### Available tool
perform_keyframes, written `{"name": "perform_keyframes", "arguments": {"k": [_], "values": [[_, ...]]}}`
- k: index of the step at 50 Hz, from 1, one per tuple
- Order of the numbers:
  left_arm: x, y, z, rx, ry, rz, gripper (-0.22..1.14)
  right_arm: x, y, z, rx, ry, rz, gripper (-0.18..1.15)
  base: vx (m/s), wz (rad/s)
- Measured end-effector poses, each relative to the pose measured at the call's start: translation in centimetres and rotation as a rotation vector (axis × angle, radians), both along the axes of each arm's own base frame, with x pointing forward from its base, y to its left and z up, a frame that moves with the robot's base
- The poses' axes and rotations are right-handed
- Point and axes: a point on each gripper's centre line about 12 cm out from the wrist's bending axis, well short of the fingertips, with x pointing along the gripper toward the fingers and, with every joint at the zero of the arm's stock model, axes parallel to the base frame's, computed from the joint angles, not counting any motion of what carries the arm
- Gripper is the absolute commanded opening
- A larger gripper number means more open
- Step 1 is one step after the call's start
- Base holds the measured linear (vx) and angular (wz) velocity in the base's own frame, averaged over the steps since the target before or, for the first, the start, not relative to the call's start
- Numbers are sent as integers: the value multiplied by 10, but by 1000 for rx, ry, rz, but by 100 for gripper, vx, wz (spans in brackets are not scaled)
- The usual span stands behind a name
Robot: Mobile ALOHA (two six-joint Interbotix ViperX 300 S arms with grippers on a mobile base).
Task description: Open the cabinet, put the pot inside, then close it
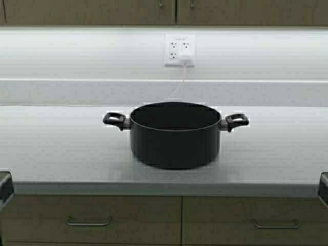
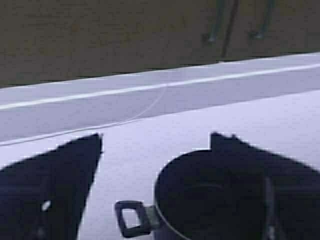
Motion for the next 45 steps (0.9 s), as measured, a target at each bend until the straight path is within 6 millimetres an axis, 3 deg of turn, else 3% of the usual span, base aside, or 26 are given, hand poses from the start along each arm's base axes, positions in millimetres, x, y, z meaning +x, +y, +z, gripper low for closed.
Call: {"name": "perform_keyframes", "arguments": {"k": [9,17,27,36,45], "values": [[36,-55,1,-4,-27,-147,102,42,50,8,-20,28,115,101,0,0],[76,-88,-9,-15,-45,-177,102,81,89,17,-32,-26,157,101,0,0],[123,-132,-16,-43,-107,-121,102,140,114,24,9,-38,52,101,0,0],[165,-171,-15,-127,-208,62,101,178,147,25,-34,-84,-90,101,0,0],[215,-188,-30,-212,-211,203,101,215,152,15,5,-62,-240,101,0,0]]}}
